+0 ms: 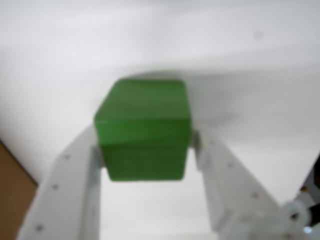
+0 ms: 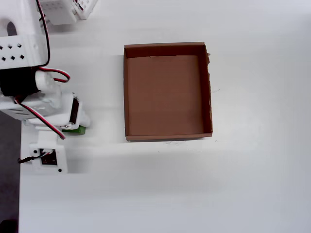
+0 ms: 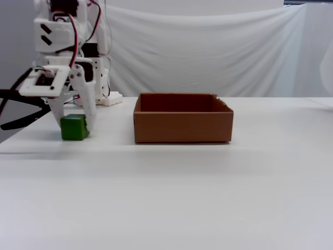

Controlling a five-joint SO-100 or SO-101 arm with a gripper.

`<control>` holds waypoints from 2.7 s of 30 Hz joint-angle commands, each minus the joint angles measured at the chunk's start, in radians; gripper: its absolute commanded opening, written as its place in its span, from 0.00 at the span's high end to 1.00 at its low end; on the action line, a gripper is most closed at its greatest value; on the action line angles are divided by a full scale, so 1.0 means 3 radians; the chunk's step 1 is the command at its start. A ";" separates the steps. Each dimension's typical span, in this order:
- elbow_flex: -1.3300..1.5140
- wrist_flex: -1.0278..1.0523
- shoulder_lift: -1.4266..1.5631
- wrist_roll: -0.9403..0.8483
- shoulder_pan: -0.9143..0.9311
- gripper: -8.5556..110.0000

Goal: Grasp a green cube and put it in a box.

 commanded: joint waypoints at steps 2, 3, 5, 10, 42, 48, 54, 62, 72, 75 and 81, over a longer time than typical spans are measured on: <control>-0.0051 -0.0015 0.0199 -0.0031 -0.0031 0.78; -0.0051 -0.0015 0.0199 -0.0031 -0.0031 0.79; -0.0051 -0.0015 0.0199 -0.0031 -0.0031 0.79; -0.0046 -0.0020 0.0199 -0.0020 -0.0031 0.80; -0.0568 0.1104 0.1115 0.0547 -0.1110 0.81; -0.0905 0.1386 0.0966 0.0828 -0.1493 0.81; -0.1222 0.1468 0.0603 0.1053 -0.1795 0.81; -0.1498 0.1314 0.0056 0.1232 -0.1953 0.81; -0.1611 0.1202 -0.0399 0.1324 -0.2229 0.81; -0.1611 0.1125 -0.0527 0.1355 -0.2291 0.81; -0.1672 0.1033 -0.0741 0.1370 -0.2367 0.81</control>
